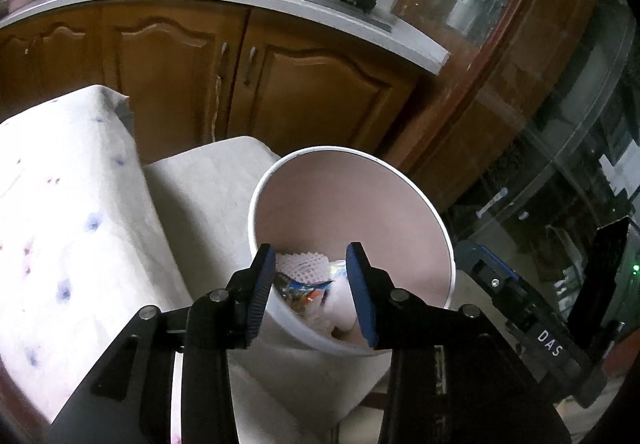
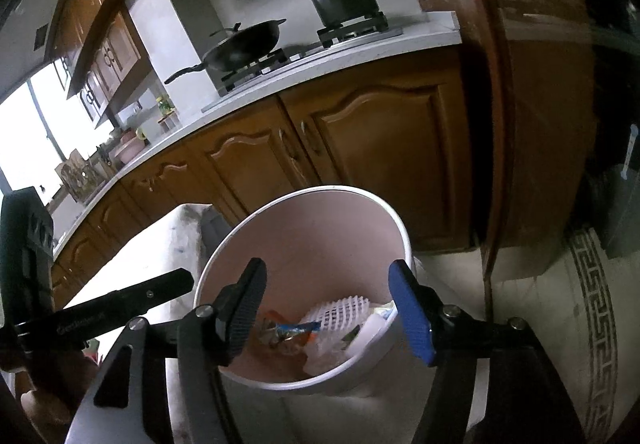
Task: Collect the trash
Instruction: 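Open both tools in the bin and move them back over the table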
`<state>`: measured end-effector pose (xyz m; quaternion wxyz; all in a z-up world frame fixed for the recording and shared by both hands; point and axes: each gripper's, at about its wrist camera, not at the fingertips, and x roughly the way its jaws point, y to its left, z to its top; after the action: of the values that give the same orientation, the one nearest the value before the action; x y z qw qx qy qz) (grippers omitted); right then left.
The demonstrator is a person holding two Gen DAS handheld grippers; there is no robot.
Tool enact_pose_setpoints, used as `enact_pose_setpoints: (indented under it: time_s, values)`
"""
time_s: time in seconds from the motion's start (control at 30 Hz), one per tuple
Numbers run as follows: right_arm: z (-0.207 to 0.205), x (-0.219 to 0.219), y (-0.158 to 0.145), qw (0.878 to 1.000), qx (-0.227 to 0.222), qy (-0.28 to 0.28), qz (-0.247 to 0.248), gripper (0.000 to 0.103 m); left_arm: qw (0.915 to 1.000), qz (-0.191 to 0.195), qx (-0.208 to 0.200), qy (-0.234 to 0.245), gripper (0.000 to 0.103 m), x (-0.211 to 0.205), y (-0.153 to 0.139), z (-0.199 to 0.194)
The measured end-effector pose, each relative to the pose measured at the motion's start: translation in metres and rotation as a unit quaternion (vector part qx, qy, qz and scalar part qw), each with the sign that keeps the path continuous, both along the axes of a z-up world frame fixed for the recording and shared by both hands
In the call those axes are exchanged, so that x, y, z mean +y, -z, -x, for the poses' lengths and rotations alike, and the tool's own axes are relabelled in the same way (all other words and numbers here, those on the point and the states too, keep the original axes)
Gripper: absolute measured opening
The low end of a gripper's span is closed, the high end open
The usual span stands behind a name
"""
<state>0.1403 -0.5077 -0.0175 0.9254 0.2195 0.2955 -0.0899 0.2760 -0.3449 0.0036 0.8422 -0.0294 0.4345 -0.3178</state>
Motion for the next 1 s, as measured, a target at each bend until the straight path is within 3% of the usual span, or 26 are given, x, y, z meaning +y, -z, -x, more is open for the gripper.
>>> enact_pose_setpoints:
  time_s: [0.2, 0.37, 1.0]
  values:
    - [0.004, 0.009, -0.003, 1.000, -0.007, -0.008, -0.005, 0.079, 0.9998, 0.005, -0.004, -0.020, 0.054, 0.024, -0.004, 0.008]
    - [0.010, 0.026, -0.008, 1.000, -0.014, -0.023, -0.012, 0.088, 0.9990, 0.013, -0.010, -0.040, 0.058, 0.055, -0.010, 0.020]
    - [0.019, 0.108, -0.029, 0.994, -0.032, -0.103, -0.018, 0.090, 0.9920, 0.027, -0.020, -0.122, 0.063, 0.183, -0.018, 0.064]
